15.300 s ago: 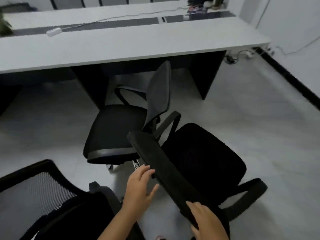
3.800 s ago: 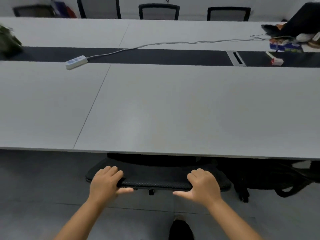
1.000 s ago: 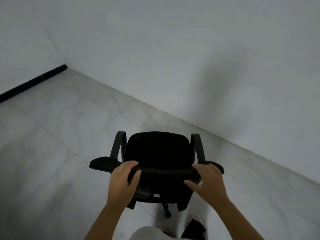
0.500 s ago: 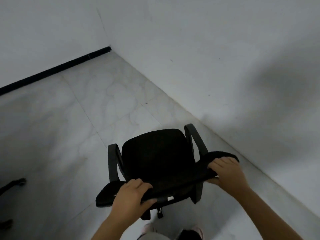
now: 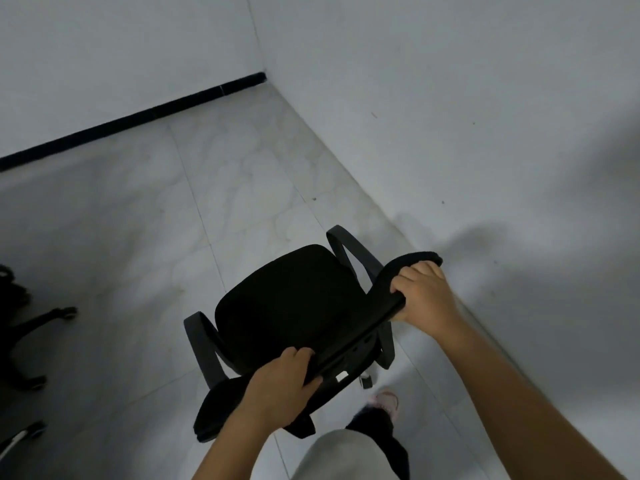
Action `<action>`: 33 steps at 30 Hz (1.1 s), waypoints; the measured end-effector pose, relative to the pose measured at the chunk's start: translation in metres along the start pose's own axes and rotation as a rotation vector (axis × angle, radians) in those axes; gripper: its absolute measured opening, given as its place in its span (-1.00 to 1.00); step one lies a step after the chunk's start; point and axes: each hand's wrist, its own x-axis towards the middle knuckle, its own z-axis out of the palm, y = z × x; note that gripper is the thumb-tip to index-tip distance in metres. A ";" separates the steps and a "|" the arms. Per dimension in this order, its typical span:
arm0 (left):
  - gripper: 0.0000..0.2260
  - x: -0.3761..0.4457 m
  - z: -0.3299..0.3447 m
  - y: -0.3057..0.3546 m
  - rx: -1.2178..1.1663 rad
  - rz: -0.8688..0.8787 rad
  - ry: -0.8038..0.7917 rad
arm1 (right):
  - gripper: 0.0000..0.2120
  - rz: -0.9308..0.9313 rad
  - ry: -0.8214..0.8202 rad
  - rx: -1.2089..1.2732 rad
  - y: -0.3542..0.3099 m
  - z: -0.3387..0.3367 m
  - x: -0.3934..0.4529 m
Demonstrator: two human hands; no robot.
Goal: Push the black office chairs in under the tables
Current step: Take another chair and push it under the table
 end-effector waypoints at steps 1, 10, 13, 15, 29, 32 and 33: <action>-0.65 0.009 -0.002 0.007 -0.012 -0.004 -0.001 | -0.60 -0.026 0.005 0.001 0.008 0.001 0.008; -0.75 0.075 -0.016 0.054 -0.336 -0.036 0.043 | -0.59 -0.257 -0.081 0.069 0.080 0.013 0.093; -0.77 0.095 -0.019 0.067 -0.380 -0.104 0.137 | -0.61 -0.331 -0.117 0.084 0.096 0.021 0.125; -0.79 0.105 -0.021 0.076 -0.386 -0.147 0.189 | -0.62 -0.392 -0.128 0.102 0.104 0.026 0.145; -0.61 0.163 -0.008 0.174 -0.028 -0.920 0.724 | -0.50 -1.017 -0.129 0.196 0.145 0.047 0.228; -0.63 0.166 -0.001 0.188 -0.015 -1.051 0.808 | -0.50 -1.199 -0.152 0.219 0.141 0.048 0.236; -0.62 0.166 0.002 0.194 -0.025 -1.090 0.825 | -0.50 -1.248 -0.159 0.228 0.140 0.048 0.236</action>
